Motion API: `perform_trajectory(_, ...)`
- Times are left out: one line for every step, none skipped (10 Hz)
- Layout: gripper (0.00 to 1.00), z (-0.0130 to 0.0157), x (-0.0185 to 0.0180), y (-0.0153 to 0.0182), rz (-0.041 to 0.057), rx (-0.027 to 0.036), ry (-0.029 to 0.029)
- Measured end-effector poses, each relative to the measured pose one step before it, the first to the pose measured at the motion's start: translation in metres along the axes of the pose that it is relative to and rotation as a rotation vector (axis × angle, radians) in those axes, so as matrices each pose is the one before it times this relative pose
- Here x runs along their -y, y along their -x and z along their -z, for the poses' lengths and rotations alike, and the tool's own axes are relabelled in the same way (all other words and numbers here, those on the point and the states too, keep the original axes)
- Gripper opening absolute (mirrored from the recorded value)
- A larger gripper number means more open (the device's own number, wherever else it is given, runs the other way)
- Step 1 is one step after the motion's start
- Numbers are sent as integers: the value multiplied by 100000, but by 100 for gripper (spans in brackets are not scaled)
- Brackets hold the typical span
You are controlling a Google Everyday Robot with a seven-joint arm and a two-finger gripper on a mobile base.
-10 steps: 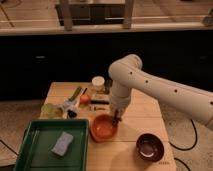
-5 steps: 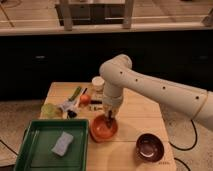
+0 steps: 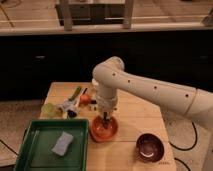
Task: Place grapes in red bowl
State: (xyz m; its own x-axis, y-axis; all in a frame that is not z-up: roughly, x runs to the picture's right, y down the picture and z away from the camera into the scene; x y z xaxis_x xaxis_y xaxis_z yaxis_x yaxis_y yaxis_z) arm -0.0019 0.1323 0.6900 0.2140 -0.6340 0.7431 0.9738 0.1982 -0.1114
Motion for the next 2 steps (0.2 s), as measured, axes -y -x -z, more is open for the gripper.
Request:
perform_trajectory(4, -148, 129, -20, 349, 196, 99)
perform_trajectory(4, -199, 202, 11, 562, 358, 175)
